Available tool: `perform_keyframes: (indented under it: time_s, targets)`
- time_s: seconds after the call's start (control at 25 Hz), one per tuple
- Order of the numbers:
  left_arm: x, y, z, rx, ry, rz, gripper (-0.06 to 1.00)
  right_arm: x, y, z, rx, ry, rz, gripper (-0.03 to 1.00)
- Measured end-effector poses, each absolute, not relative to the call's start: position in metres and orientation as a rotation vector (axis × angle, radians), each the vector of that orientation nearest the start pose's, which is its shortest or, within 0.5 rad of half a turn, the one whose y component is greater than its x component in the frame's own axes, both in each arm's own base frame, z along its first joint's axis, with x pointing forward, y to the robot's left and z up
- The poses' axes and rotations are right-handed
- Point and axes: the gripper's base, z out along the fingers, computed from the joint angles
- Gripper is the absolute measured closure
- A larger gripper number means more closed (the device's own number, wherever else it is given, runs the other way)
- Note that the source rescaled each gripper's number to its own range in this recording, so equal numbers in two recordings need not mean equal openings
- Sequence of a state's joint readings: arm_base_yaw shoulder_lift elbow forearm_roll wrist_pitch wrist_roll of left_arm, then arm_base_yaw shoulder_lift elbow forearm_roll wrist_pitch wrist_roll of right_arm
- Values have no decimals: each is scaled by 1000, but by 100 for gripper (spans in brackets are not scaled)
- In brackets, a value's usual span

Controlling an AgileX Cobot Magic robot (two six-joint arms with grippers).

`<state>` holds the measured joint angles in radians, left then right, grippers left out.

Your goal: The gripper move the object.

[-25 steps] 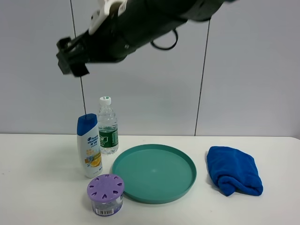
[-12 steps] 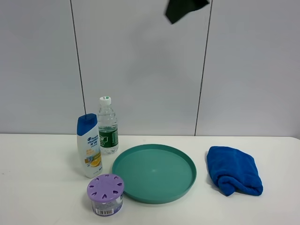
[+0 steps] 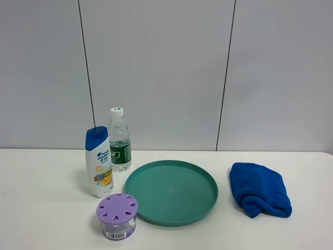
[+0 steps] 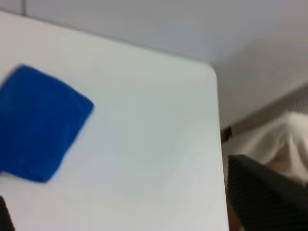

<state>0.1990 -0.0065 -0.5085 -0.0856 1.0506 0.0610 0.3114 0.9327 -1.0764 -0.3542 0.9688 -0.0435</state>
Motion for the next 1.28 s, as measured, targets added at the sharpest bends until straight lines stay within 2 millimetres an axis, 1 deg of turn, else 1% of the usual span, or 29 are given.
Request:
perform_keyframes:
  time_s: [0.04, 0.12, 0.16, 0.28, 0.4, 0.56, 0.68, 0.72, 0.76, 0.8, 0.88, 1.0, 1.08, 1.28]
  targets:
    - [-5, -8, 281, -135, 2012, 63, -6, 156, 18, 387, -435, 2223, -298, 23]
    - [-5, -8, 281, -135, 2012, 63, -6, 128, 6, 379, -347, 2213, -271, 23]
    - [-5, -8, 281, -135, 2012, 63, -6, 110, -1, 376, -290, 2195, -254, 23]
    - [-5, -8, 281, -135, 2012, 63, -6, 68, -9, 366, -167, 2173, -222, 23]
    - [-5, -8, 281, -135, 2012, 63, -6, 35, -13, 354, -63, 2166, -200, 23]
    - [-5, -8, 281, -135, 2012, 63, -6, 5, -14, 332, 52, 2110, -142, 23]
    - [-5, -8, 281, -135, 2012, 63, -6, -12, -14, 309, 79, 2065, -125, 23]
    - [-5, -8, 281, -135, 2012, 63, -6, -17, -15, 302, 82, 2046, -123, 23]
    - [-5, -8, 281, -135, 2012, 63, -6, -18, -15, 294, 82, 2052, -123, 23]
    - [-5, -8, 281, -135, 2012, 63, -6, -17, -14, 287, 84, 2069, -122, 23]
    - [-5, -8, 281, -135, 2012, 63, -6, -14, -13, 279, 85, 2100, -102, 23]
    - [-5, -8, 281, -135, 2012, 63, -6, -8, -9, 279, 73, 2056, -51, 23]
    - [-5, -8, 281, -135, 2012, 63, -6, -5, -5, 275, 55, 2056, 3, 23]
    - [-5, -8, 281, -135, 2012, 63, -6, -4, 0, 275, 1, 2054, 44, 23]
